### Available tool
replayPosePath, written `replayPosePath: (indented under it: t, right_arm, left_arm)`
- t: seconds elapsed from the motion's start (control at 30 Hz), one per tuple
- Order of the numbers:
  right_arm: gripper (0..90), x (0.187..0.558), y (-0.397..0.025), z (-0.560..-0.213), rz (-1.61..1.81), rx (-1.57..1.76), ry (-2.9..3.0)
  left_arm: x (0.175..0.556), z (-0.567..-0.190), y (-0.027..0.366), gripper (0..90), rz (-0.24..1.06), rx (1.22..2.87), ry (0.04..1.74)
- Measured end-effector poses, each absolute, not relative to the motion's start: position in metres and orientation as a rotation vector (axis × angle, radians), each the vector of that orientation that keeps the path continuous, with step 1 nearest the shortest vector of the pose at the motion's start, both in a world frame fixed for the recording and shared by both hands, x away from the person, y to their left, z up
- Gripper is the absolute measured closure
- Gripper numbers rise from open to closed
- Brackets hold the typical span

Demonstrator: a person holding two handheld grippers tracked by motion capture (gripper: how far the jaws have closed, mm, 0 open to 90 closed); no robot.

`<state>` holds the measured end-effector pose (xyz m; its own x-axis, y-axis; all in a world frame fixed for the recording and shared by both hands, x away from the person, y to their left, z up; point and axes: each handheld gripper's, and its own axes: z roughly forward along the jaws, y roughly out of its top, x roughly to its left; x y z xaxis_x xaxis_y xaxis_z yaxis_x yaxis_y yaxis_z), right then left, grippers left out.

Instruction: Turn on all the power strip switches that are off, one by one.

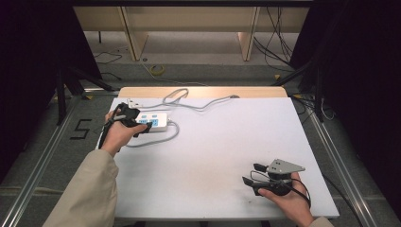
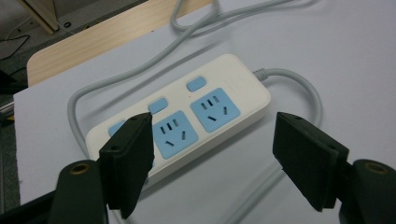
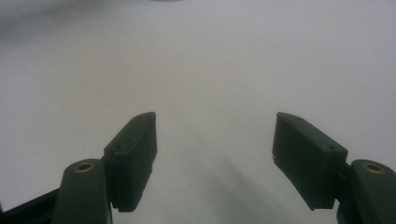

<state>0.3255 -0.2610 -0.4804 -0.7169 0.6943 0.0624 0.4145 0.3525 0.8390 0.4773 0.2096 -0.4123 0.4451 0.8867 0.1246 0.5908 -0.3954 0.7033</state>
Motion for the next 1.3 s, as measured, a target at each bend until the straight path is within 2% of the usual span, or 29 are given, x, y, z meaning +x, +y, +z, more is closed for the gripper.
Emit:
replayPosePath:
  t: [0.33, 0.73, 1.3]
  right_arm:
    - [31.5, 0.326, -0.261, -0.48, 1.305, 0.983, 2.314]
    - [31.5, 0.326, -0.261, -0.48, 1.302, 0.98, 2.316]
    - [31.4, 0.326, -0.261, -0.481, 1.301, 0.981, 2.319]
  left_arm:
    - [0.451, -0.414, 0.193, 26.8, 0.633, 2.122, 1.122]
    - [0.416, -0.43, 0.176, 26.8, 0.576, 2.134, 1.019]
    - [0.378, -0.455, 0.163, 23.5, 0.561, 2.118, 0.88]
